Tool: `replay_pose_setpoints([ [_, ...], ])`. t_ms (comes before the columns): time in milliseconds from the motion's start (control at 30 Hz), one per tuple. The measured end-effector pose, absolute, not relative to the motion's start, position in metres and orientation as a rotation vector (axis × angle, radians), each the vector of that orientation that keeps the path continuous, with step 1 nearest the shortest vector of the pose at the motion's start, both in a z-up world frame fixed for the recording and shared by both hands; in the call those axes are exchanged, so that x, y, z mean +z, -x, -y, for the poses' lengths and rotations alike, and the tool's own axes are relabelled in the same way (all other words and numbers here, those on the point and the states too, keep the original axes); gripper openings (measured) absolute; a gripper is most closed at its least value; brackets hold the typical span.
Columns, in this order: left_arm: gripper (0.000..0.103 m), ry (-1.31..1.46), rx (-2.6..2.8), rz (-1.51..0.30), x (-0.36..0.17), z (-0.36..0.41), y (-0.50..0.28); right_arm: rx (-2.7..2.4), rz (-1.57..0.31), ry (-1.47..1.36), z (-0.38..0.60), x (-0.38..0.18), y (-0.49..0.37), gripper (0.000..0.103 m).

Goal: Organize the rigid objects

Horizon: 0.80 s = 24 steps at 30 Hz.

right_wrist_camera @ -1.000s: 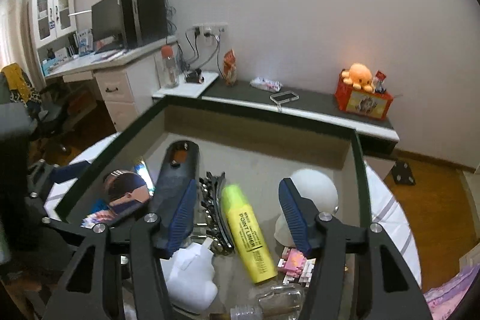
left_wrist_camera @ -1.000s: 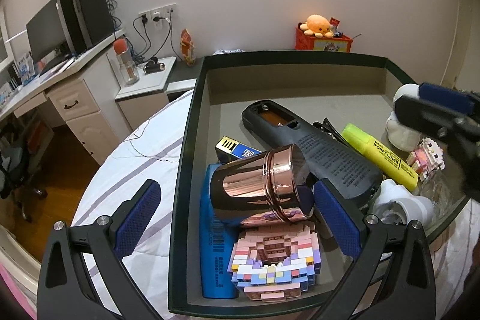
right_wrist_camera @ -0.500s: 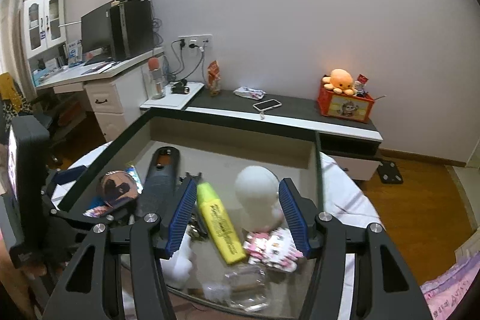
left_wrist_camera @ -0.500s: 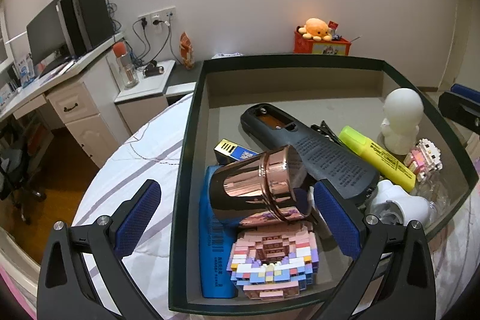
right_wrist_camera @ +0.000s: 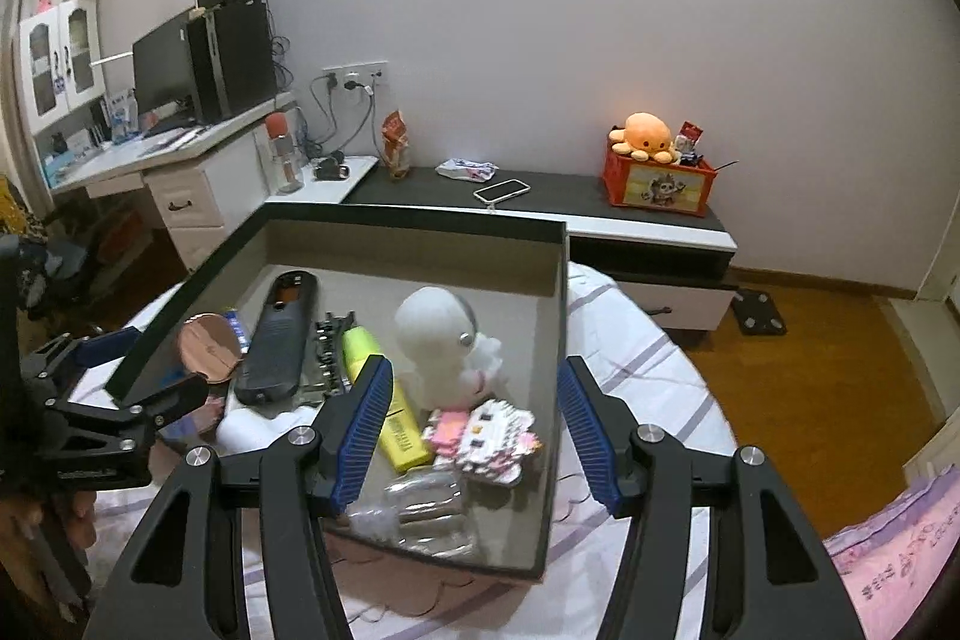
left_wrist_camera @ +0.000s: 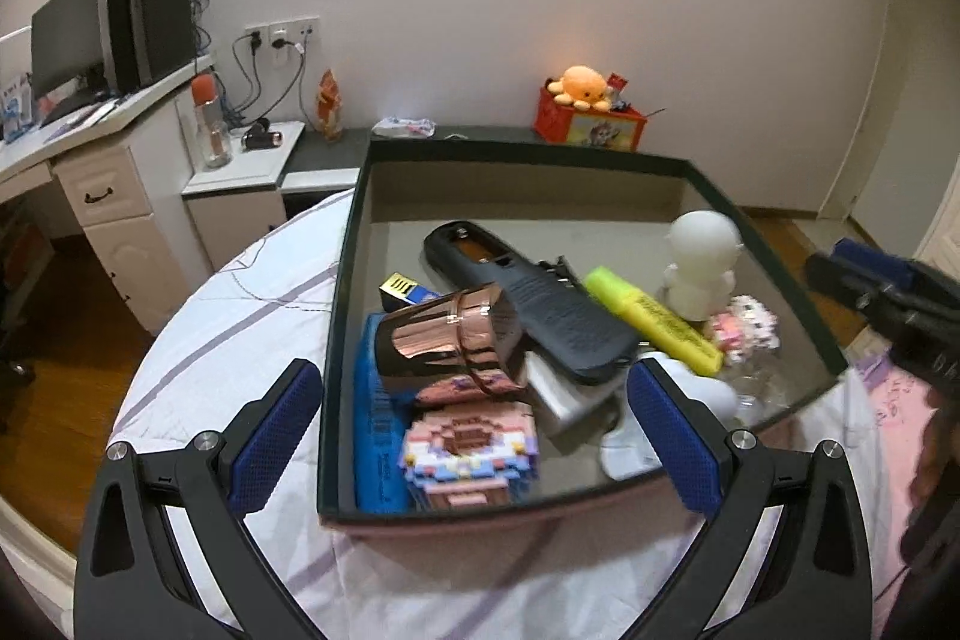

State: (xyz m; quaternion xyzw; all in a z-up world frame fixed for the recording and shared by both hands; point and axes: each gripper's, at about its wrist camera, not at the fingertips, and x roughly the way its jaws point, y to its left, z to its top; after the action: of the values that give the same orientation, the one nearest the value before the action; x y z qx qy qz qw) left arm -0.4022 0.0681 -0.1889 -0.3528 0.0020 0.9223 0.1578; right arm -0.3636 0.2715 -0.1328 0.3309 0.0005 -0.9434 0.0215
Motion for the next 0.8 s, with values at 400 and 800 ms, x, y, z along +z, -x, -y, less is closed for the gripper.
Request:
replay_pose_setpoints([
  [400, 0.103, 1.009, 2.653, 0.031, -0.168, -0.070, 0.368, -2.865, 0.003, -0.977, -0.246, -0.127, 0.338, 0.089],
  [800, 0.103, 1.009, 2.667, -0.034, -0.154, -0.090, 0.344, -2.876, 0.025, -0.923, -0.250, -0.112, 0.312, 0.103],
])
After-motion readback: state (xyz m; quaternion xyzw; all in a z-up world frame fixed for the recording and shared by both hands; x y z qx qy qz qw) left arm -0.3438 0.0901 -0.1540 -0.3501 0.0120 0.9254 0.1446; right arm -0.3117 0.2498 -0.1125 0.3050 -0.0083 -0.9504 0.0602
